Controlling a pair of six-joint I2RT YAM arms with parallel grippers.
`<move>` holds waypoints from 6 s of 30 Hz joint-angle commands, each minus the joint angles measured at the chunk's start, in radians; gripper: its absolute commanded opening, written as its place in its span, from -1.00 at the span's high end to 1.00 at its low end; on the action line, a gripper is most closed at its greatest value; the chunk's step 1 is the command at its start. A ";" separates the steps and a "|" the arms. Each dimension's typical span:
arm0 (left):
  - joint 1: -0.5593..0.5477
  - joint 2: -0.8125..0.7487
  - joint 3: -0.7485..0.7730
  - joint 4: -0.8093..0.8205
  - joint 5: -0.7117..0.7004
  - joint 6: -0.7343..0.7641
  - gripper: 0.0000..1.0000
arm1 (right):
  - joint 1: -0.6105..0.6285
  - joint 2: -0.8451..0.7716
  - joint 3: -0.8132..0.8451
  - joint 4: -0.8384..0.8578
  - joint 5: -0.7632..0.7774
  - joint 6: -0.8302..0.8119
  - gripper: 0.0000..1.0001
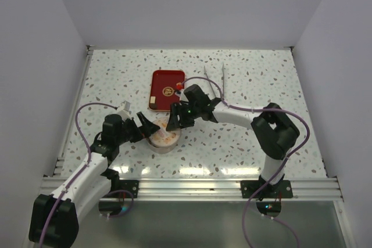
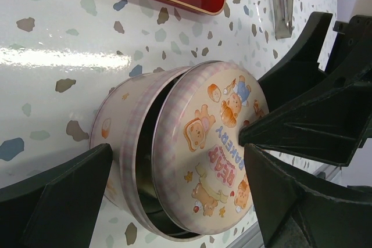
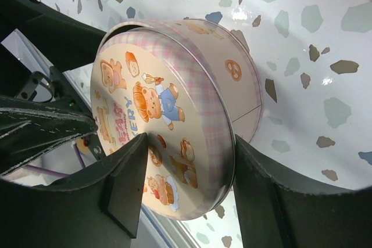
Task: Pack the chocolate
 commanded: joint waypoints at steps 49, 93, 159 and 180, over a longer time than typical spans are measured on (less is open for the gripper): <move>-0.036 -0.126 0.039 -0.084 -0.023 -0.051 -1.00 | 0.108 0.051 0.101 -0.059 0.036 -0.033 -0.16; -0.083 -0.172 0.181 -0.584 -0.315 -0.083 -0.91 | 0.108 0.021 0.081 -0.051 0.061 -0.030 -0.16; -0.177 0.127 0.088 -0.198 -0.191 -0.035 0.06 | 0.055 -0.012 -0.057 -0.211 0.378 -0.123 -0.20; -0.171 -0.031 0.391 -0.319 -0.676 0.182 -1.00 | -0.145 -0.409 -0.031 -0.257 0.427 -0.244 -0.97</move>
